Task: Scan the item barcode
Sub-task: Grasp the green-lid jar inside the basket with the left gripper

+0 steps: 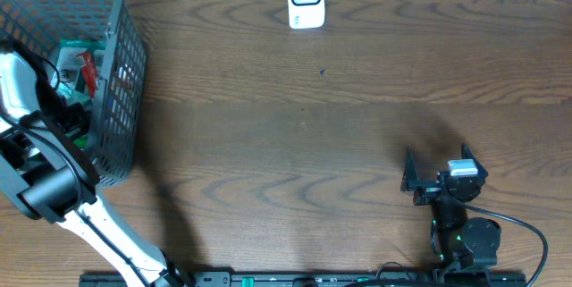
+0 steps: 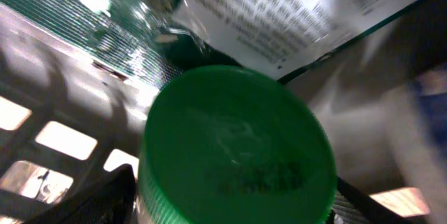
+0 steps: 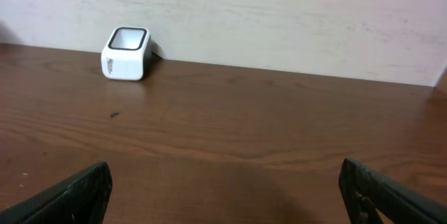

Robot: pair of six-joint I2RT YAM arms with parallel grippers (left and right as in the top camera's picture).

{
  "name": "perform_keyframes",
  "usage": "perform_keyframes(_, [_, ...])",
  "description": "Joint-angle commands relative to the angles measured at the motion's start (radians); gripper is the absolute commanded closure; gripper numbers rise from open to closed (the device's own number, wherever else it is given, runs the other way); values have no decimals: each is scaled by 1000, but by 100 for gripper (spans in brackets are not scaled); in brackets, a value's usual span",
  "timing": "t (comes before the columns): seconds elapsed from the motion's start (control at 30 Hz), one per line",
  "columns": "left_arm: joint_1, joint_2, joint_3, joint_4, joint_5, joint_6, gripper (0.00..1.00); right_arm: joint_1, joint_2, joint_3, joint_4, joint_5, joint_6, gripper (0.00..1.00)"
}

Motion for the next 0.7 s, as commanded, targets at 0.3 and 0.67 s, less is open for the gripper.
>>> perform_keyframes(0.3, [0, -47, 1, 40, -8, -25, 37, -11, -2, -1, -3, 2, -8, 1])
perform_keyframes(0.67, [-1, -288, 67, 101, -1, -59, 41, -11, -2, -1, -3, 2, -8, 1])
